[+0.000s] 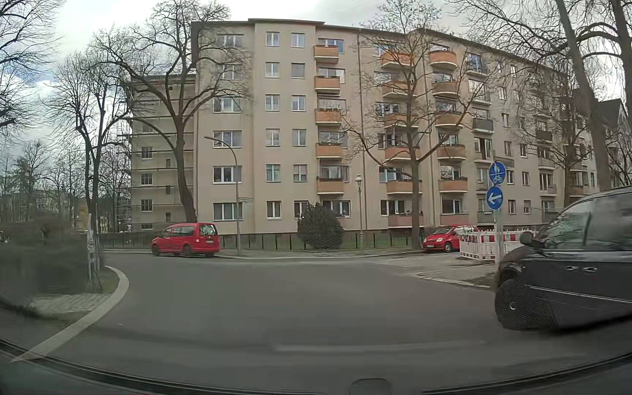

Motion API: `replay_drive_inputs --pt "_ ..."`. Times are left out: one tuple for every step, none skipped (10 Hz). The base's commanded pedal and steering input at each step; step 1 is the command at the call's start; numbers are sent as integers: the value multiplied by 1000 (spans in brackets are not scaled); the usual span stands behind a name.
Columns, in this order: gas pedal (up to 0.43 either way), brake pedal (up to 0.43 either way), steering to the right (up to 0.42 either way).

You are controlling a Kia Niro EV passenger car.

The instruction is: Follow the waypoints while adhering to traffic rules and regulations

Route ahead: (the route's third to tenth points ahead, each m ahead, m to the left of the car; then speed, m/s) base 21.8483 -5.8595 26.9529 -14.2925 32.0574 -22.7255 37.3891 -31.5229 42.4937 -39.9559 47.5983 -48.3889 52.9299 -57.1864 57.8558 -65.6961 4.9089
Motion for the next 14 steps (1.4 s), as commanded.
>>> replay_drive_inputs --pt "0 37 -116" --pt "0 30 -110" --pt "0 30 -105" --pt "0 30 -100" --pt "0 37 -96" --pt "0 37 -91" --pt "0 37 -87" --pt "0 43 -84" --pt "0 55 -80" --pt "0 73 -78" --pt "0 104 -75" --pt "0 134 -73" --pt "0 159 -70" --pt "0 165 -63"
